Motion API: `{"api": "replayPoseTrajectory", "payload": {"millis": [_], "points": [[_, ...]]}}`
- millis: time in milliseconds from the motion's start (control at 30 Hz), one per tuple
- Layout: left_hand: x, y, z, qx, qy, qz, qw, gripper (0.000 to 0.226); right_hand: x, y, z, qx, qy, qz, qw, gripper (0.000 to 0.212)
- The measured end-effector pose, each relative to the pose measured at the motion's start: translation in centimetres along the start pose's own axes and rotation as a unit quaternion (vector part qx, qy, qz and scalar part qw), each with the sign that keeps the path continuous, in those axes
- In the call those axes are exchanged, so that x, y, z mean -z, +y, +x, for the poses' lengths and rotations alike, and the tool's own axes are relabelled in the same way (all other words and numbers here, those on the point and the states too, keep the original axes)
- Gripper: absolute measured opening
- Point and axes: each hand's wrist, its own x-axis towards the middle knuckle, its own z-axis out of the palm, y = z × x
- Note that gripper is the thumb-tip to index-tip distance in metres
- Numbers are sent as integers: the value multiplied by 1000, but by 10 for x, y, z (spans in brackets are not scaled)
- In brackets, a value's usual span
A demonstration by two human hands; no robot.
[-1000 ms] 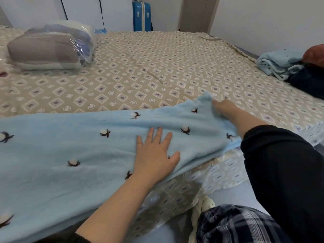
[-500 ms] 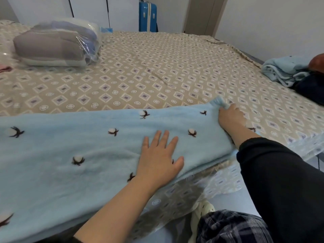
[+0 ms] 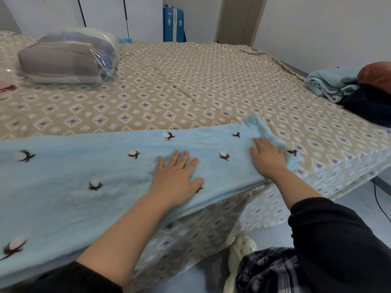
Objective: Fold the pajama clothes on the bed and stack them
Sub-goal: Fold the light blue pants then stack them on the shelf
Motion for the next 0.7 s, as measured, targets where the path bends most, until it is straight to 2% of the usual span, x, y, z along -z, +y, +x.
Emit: {"api": "replayPoseTrajectory", "payload": {"millis": [67, 167, 267, 333, 467, 567, 633, 700], "points": [[5, -21, -1, 39, -2, 22, 999, 65, -2, 4, 1, -36, 0, -8, 999, 58], [6, -41, -4, 96, 6, 30, 995, 66, -3, -4, -1, -46, -11, -22, 999, 58], [2, -42, -5, 99, 21, 23, 995, 67, 1, -13, 0, -70, -11, -51, 996, 59], [-1, -42, -4, 99, 36, 17, 994, 68, 5, -24, 3, -54, 7, -69, 996, 58], [-6, -44, 1, 104, 61, 9, 993, 69, 10, -49, 16, 51, 64, -12, 997, 56], [-7, -42, 5, 105, 68, 1, 992, 70, 15, -76, 24, 160, 54, 18, 986, 54], [-7, -41, 6, 107, 72, 0, 992, 72, 10, -100, 21, 251, 48, 16, 967, 53], [-7, -40, 7, 113, 77, 5, 991, 75, -5, -122, 14, 324, 10, 15, 946, 52]]}}
